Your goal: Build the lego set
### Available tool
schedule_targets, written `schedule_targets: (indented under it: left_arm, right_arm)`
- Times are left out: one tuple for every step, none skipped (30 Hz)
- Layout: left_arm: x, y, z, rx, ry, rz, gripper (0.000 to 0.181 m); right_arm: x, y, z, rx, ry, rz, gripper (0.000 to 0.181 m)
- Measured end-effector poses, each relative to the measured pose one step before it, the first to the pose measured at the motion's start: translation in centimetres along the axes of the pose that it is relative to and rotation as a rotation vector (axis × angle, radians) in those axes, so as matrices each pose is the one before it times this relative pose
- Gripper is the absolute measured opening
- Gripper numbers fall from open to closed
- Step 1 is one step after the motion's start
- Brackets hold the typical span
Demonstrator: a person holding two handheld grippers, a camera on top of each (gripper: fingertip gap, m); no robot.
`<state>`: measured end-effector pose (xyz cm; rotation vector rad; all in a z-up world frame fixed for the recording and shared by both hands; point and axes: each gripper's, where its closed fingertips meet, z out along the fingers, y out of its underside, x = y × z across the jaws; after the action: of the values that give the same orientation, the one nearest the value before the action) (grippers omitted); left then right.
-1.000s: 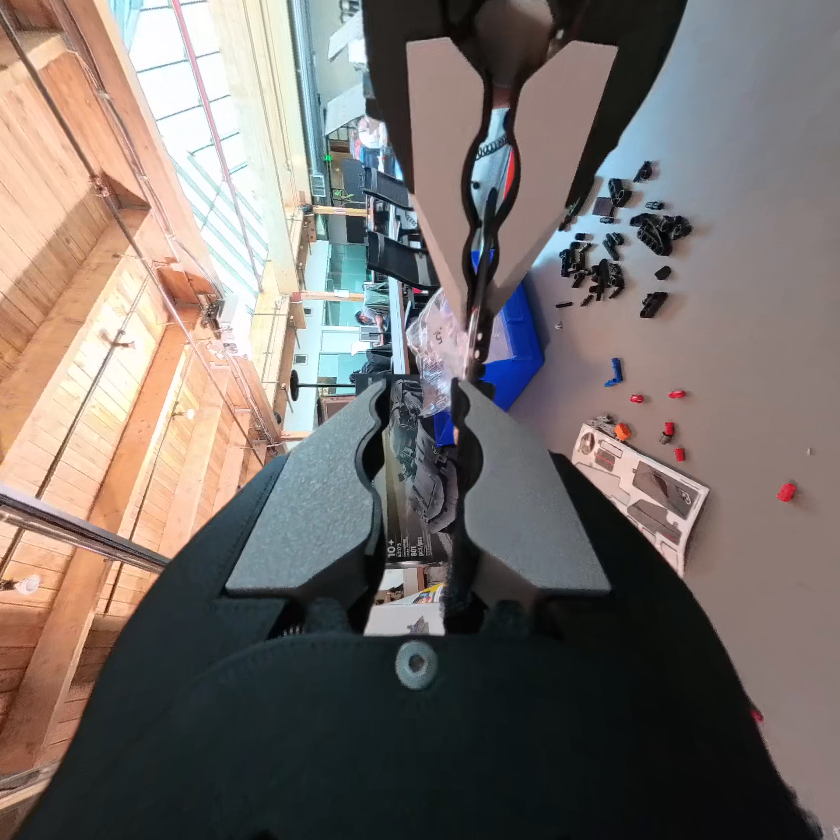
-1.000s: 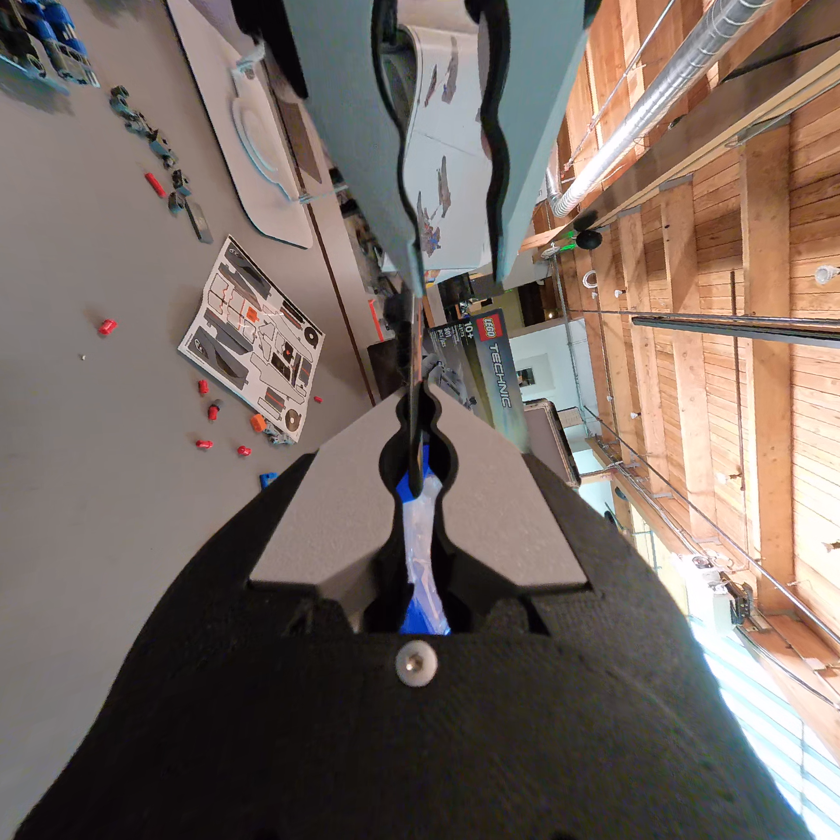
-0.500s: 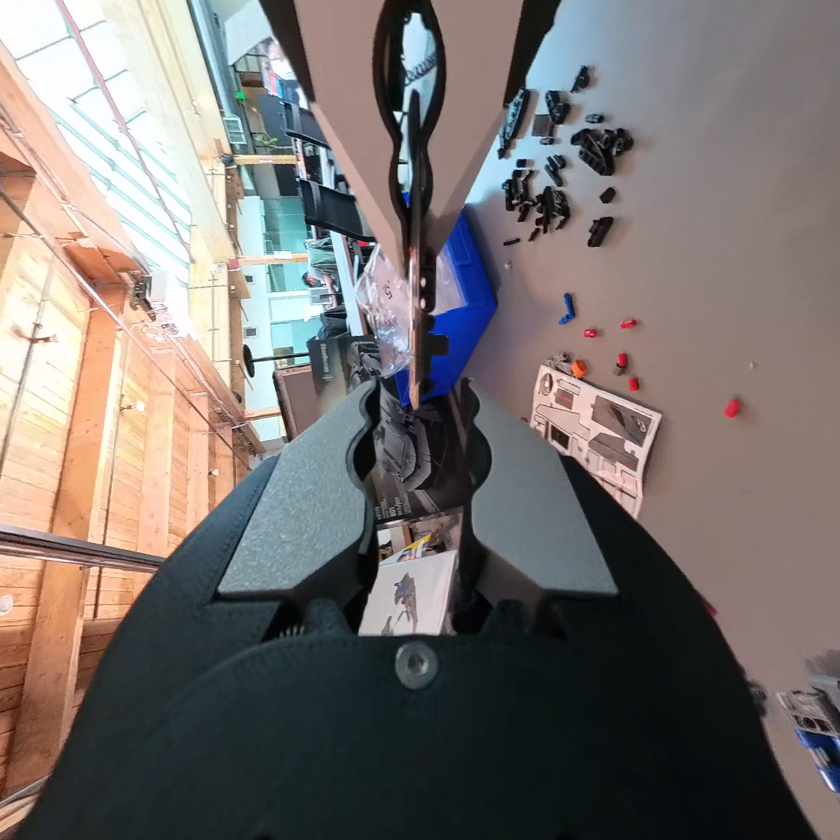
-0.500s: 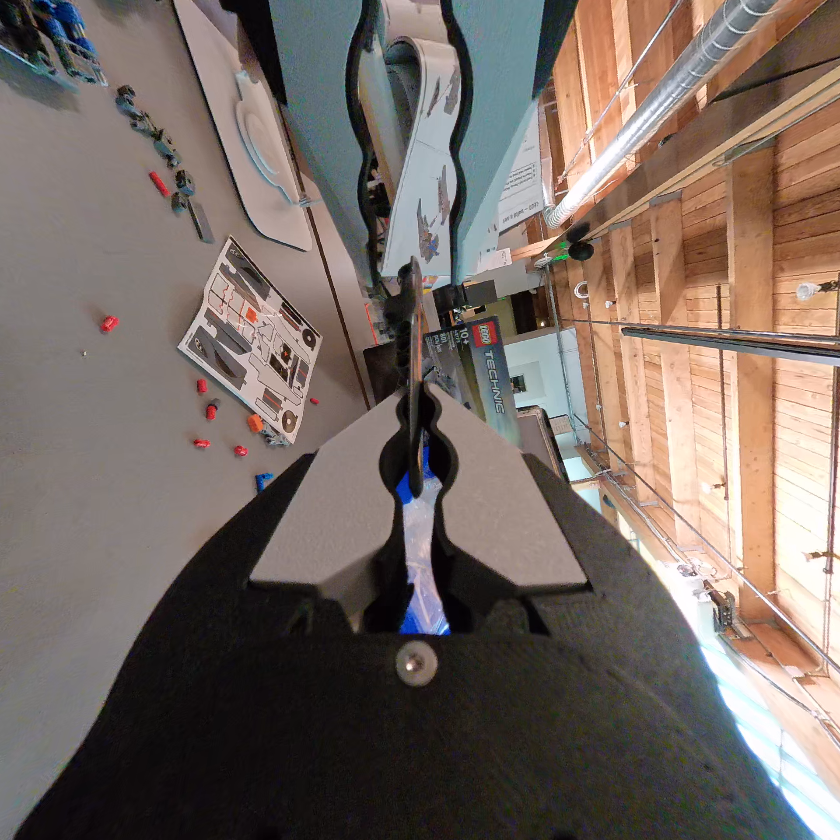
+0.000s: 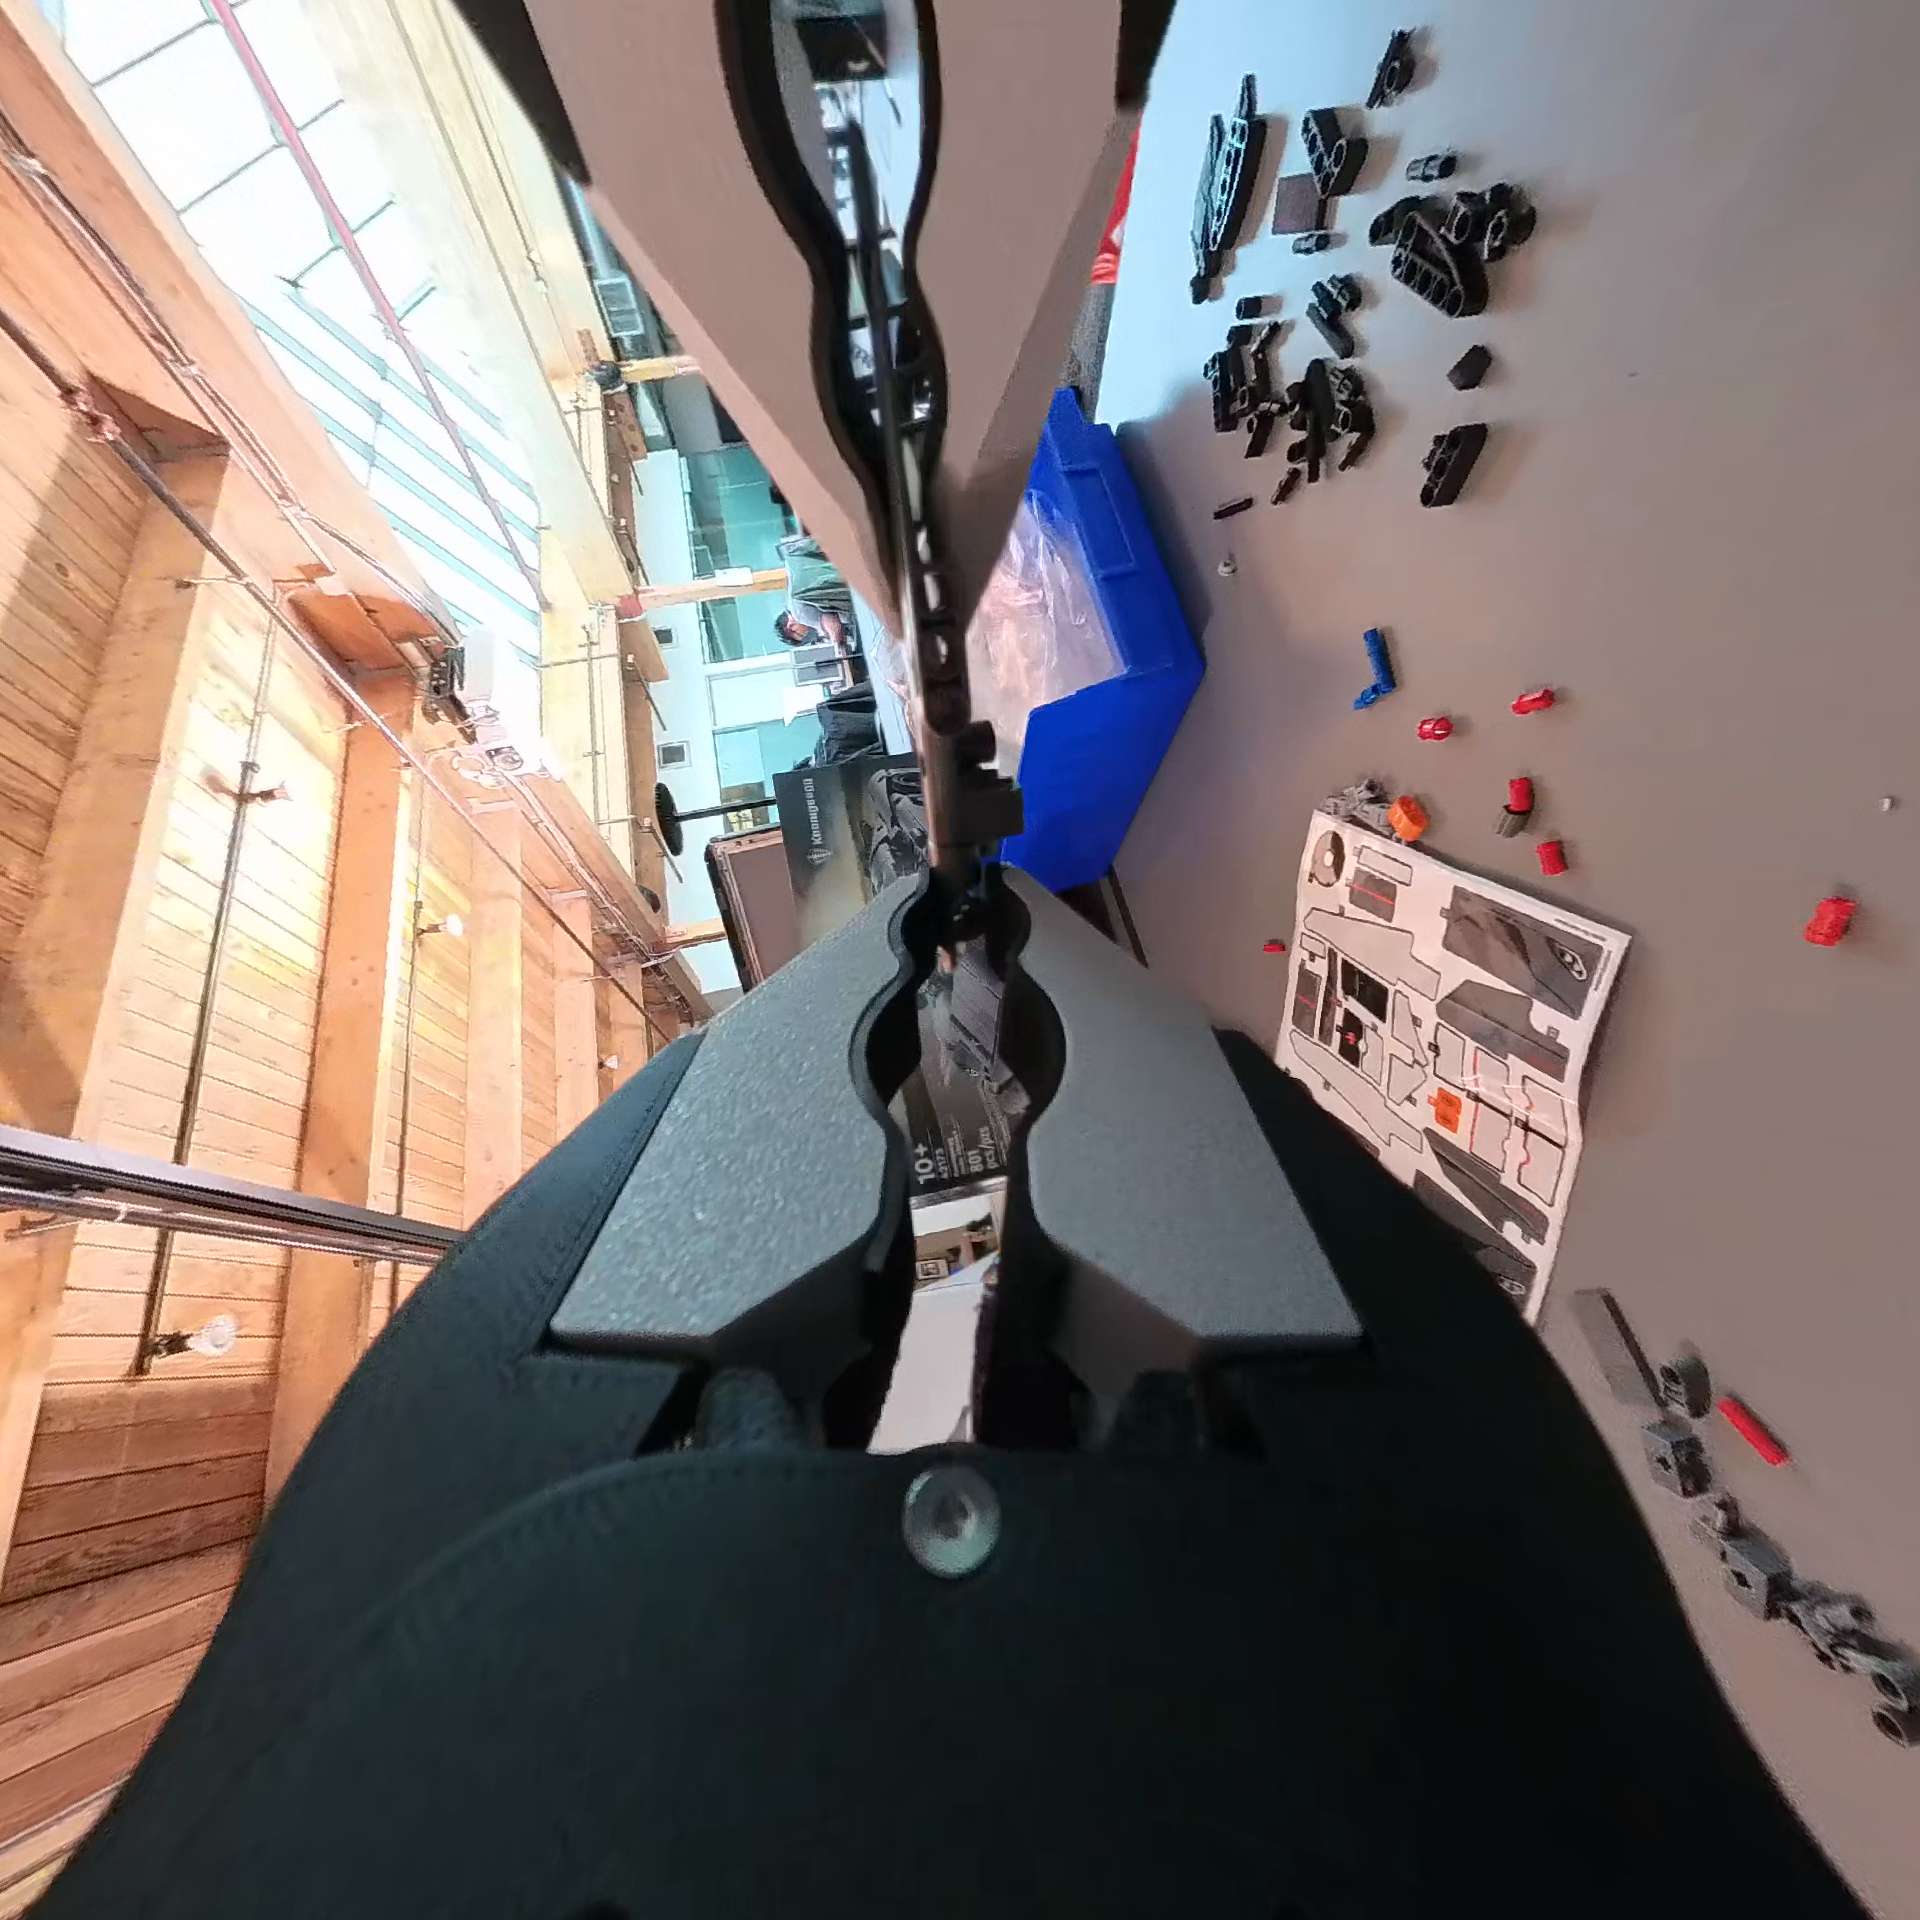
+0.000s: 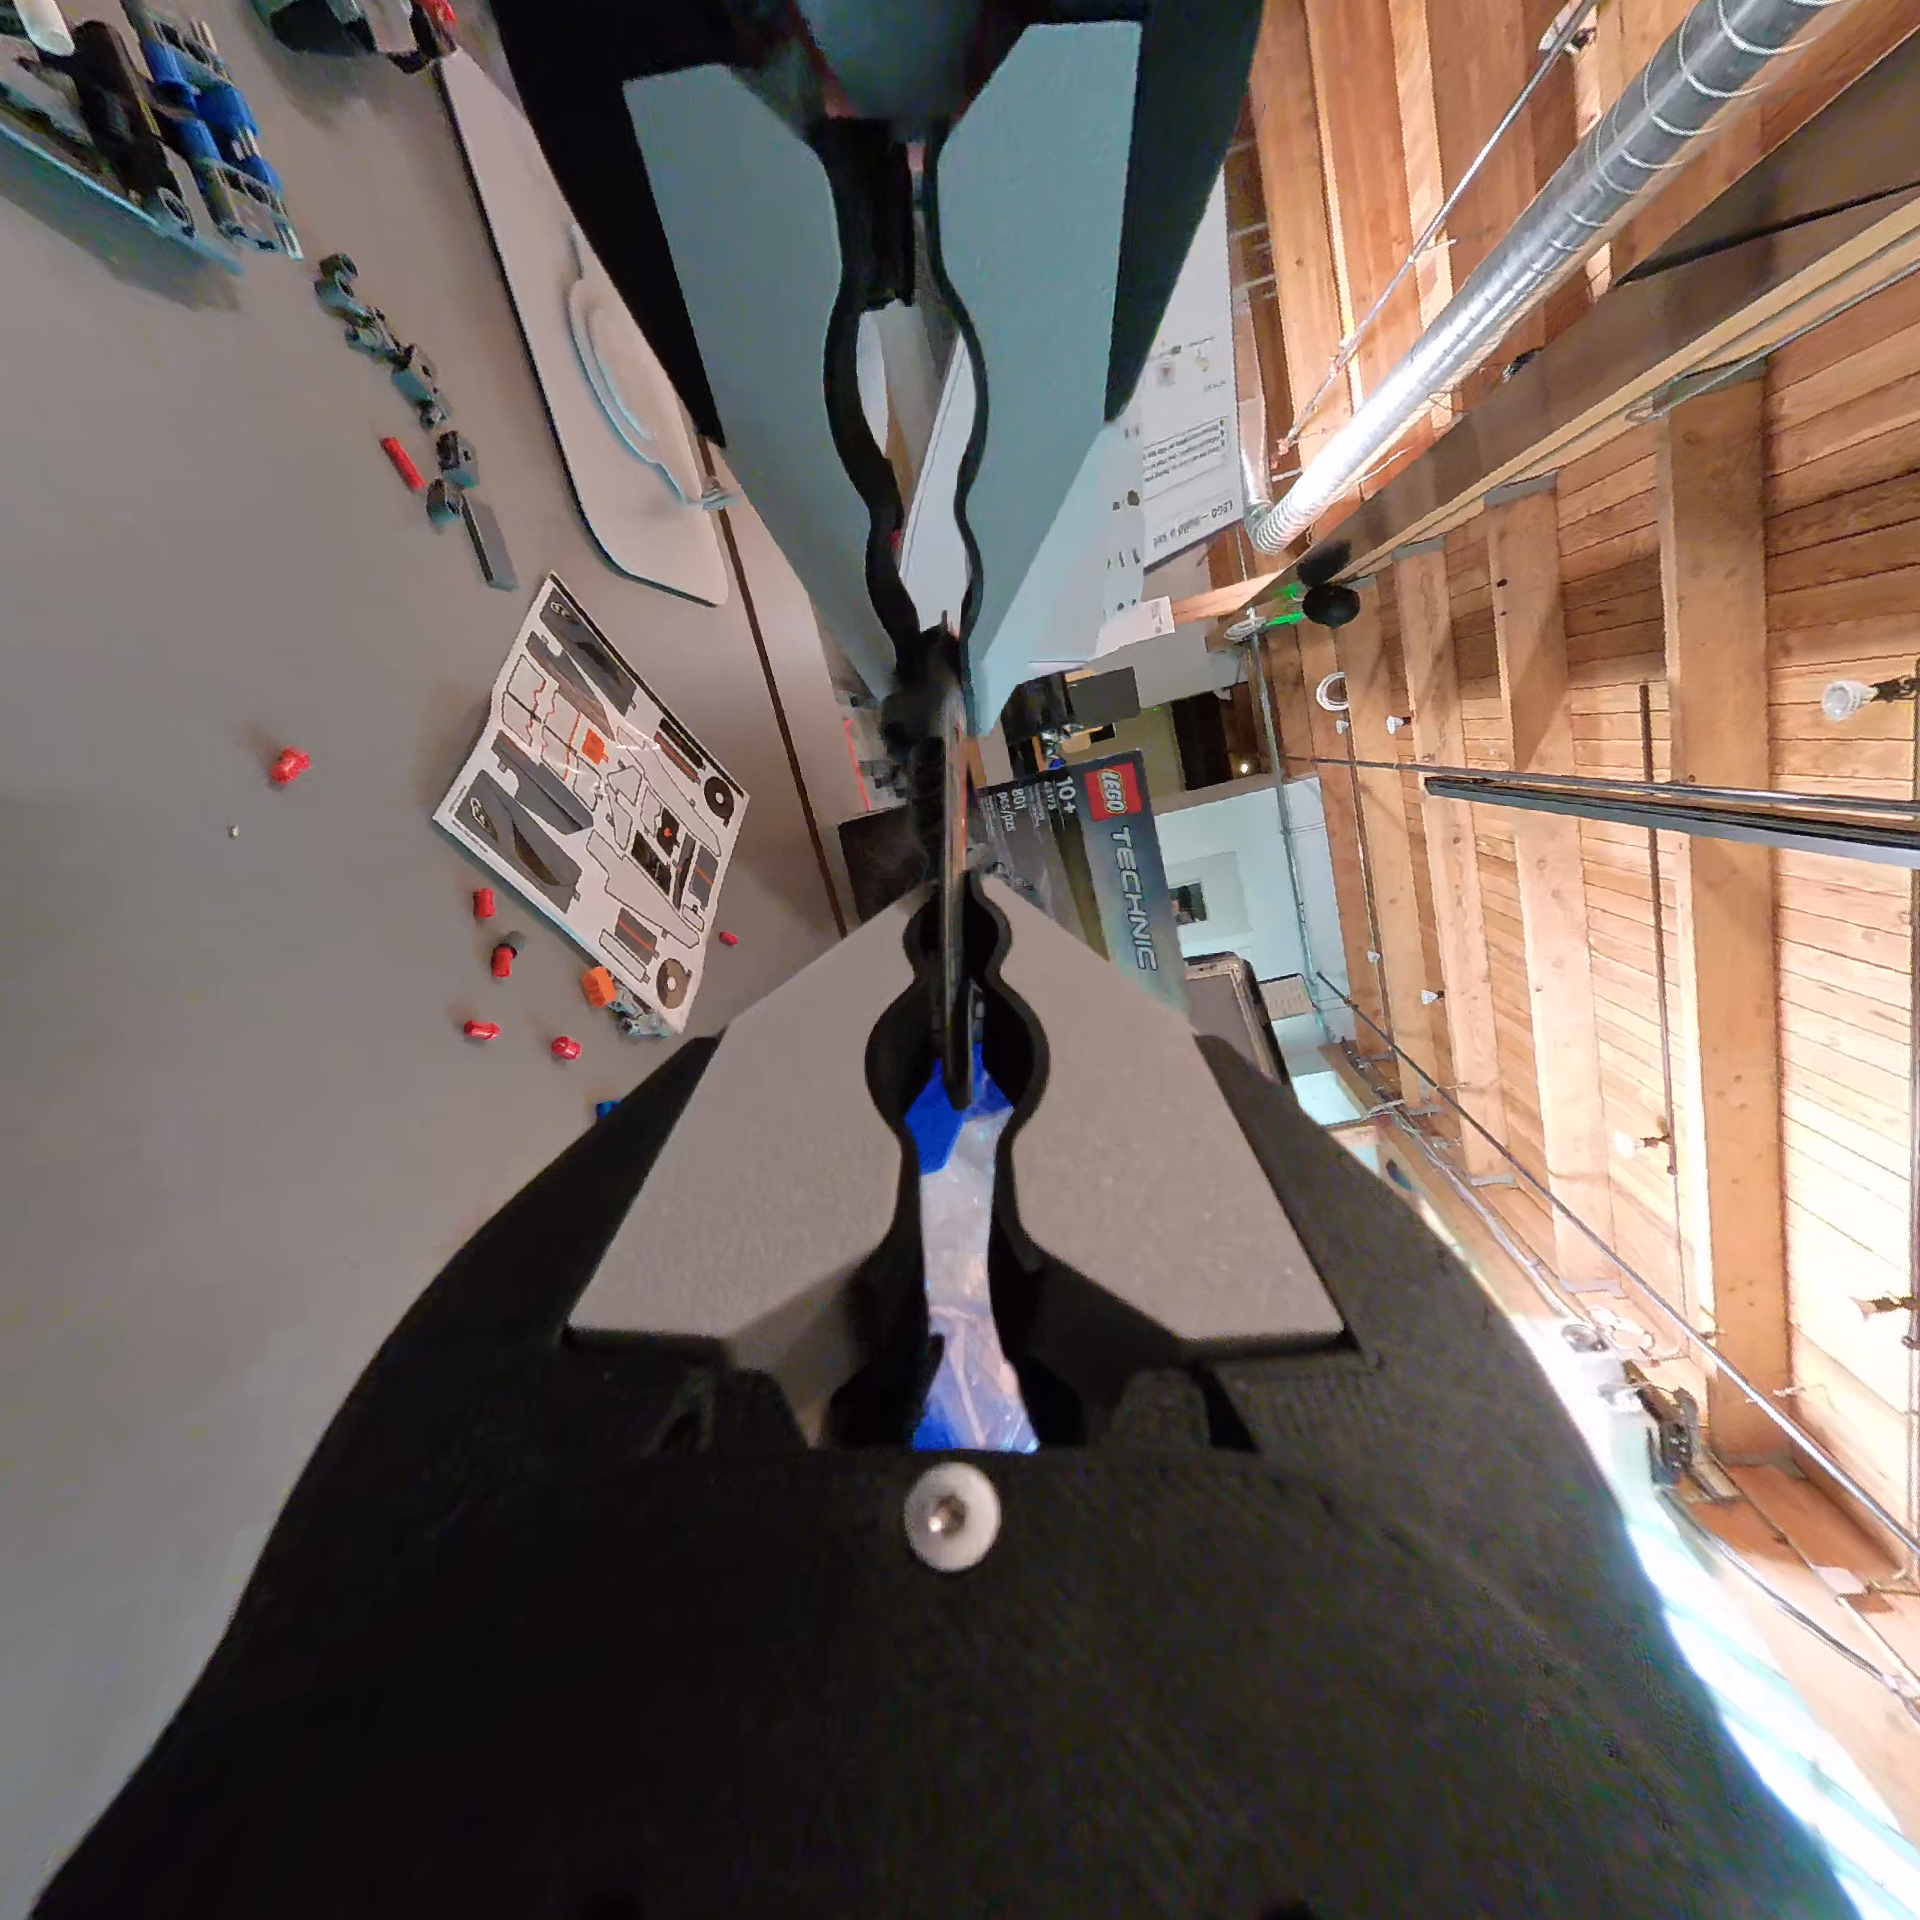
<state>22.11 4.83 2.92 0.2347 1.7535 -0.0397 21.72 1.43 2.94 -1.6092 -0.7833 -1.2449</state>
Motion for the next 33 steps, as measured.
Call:
schedule_targets:
  left_arm:
    - [-0.016,0.090,0.093,-0.0035,-0.0068,0.0065,0.005]
    - [-0.010,0.009,0.043,0.0026,-0.0066,0.0073,0.005]
    - [-0.020,-0.083,0.001,0.0081,-0.0036,-0.0024,0.004]
    - [-0.091,-0.128,-0.018,0.0114,-0.0059,-0.0060,0.004]
    - [-0.113,-0.084,-0.035,0.0097,-0.0063,-0.0049,0.004]
    - [-0.054,-0.033,-0.018,0.0073,-0.0013,-0.0068,0.004]
    - [-0.145,-0.160,-0.057,0.0168,-0.0064,-0.0119,0.004]
    - [-0.187,-0.279,-0.090,0.0265,-0.0053,-0.0233,0.004]
    - [-0.139,-0.287,-0.110,0.0288,0.0012,-0.0298,0.004]
    - [-0.232,-0.349,-0.164,0.0340,-0.0042,-0.0303,0.004]
    - [-0.235,-0.373,-0.171,0.0345,-0.0029,-0.0322,0.004]
    - [-0.060,-0.452,-0.156,0.0383,0.0106,-0.0413,0.003]
    - [0.018,-0.546,-0.145,0.0418,0.0130,-0.0369,0.004]
    - [0.016,-0.470,-0.072,0.0333,0.0067,-0.0262,0.004]
    - [0.193,-0.418,-0.020,0.0291,0.0165,-0.0263,0.004]
    - [0.318,-0.491,0.012,0.0328,0.0232,-0.0307,0.004]
    - [0.188,-0.514,0.005,0.0360,0.0133,-0.0301,0.004]
    - [0.126,-0.454,0.028,0.0329,0.0134,-0.0373,0.004]
    - [0.168,-0.354,0.007,0.0292,0.0178,-0.0345,0.003]
    - [0.035,-0.216,0.001,0.0223,0.0076,-0.0240,0.004]
    - [0.020,-0.154,-0.039,0.0188,0.0063,-0.0206,0.004]
    - [0.113,-0.177,-0.040,0.0193,0.0120,-0.0203,0.004]
    - [0.095,-0.106,-0.040,0.0139,0.0089,-0.0139,0.004]
    - [0.030,-0.096,-0.024,0.0111,0.0024,-0.0071,0.004]
    - [0.031,-0.125,-0.023,0.0107,0.0034,-0.0095,0.004]
    - [0.006,-0.114,-0.018,0.0091,0.0016,-0.0075,0.004]
    - [-0.016,-0.096,-0.028,0.0070,0.0000,-0.0020,0.004]
    - [0.058,-0.037,-0.024,0.0016,0.0035,0.0011,0.004]
    - [0.060,0.016,-0.024,-0.0001,0.0015,0.0041,0.004]
    - [0.090,-0.009,-0.020,0.0002,0.0025,0.0050,0.004]
    - [0.105,-0.078,0.006,0.0025,0.0032,0.0035,0.004]
    - [0.108,-0.126,0.021,0.0034,0.0034,0.0026,0.004]
    - [0.084,-0.137,0.029,0.0042,0.0004,0.0063,0.004]
  right_arm:
    - [-0.114,0.115,-0.018,-0.0025,-0.0164,0.0169,0.005]
    - [-0.042,0.012,-0.088,0.0063,-0.0121,0.0181,0.015]
    - [-0.037,-0.115,-0.172,0.0165,-0.0136,0.0242,0.024]
    - [-0.039,-0.150,-0.236,0.0203,-0.0166,0.0266,0.031]
    - [0.024,-0.177,-0.273,0.0226,-0.0150,0.0257,0.038]
    - [0.024,-0.307,-0.337,0.0329,-0.0190,0.0321,0.044]
    - [-0.017,-0.531,-0.433,0.0502,-0.0278,0.0436,0.049]
    - [-0.064,-0.622,-0.508,0.0601,-0.0344,0.0461,0.052]
    - [-0.039,-0.494,-0.528,0.0589,-0.0330,0.0427,0.053]
    - [0.091,-0.307,-0.535,0.0532,-0.0277,0.0451,0.054]
    - [0.117,-0.229,-0.502,0.0543,-0.0298,0.0521,0.054]
    - [0.161,-0.281,-0.490,0.0613,-0.0267,0.0531,0.054]
    - [0.185,-0.315,-0.419,0.0629,-0.0202,0.0448,0.054]
    - [0.061,-0.286,-0.282,0.0572,-0.0223,0.0383,0.054]
    - [-0.062,-0.309,-0.139,0.0515,-0.0231,0.0327,0.054]
    - [-0.175,-0.328,0.031,0.0446,-0.0208,0.0202,0.053]
    - [-0.267,-0.254,0.190,0.0331,-0.0185,0.0081,0.051]
    - [-0.274,-0.072,0.331,0.0162,-0.0149,0.0004,0.049]
    - [-0.324,0.040,0.357,0.0038,-0.0153,-0.0065,0.047]
    - [-0.315,-0.074,0.312,0.0066,-0.0162,-0.0080,0.045]
    - [-0.150,-0.088,0.248,0.0056,-0.0106,-0.0035,0.043]
    - [0.014,0.028,0.231,-0.0026,-0.0039,-0.0022,0.041]
    - [0.101,0.063,0.191,-0.0021,-0.0009,-0.0007,0.040]
    - [0.046,-0.005,0.161,0.0035,-0.0065,0.0052,0.038]
    - [-0.019,-0.019,0.168,0.0040,-0.0103,0.0060,0.036]
    - [-0.075,0.040,0.199,0.0002,-0.0093,0.0007,0.032]
    - [-0.182,0.014,0.208,0.0018,-0.0122,-0.0016,0.030]
    - [-0.220,-0.053,0.179,0.0068,-0.0125,0.0018,0.025]
    - [-0.111,-0.045,0.131,0.0055,-0.0067,0.0057,0.024]
    - [0.023,-0.005,0.054,0.0041,0.0009,0.0034,0.024]
    - [0.133,-0.034,-0.019,0.0052,0.0078,-0.0007,0.019]
    - [0.053,-0.049,-0.043,0.0055,0.0016,-0.0031,0.012]
    - [-0.129,-0.085,-0.075,0.0047,-0.0116,-0.0006,0.011]
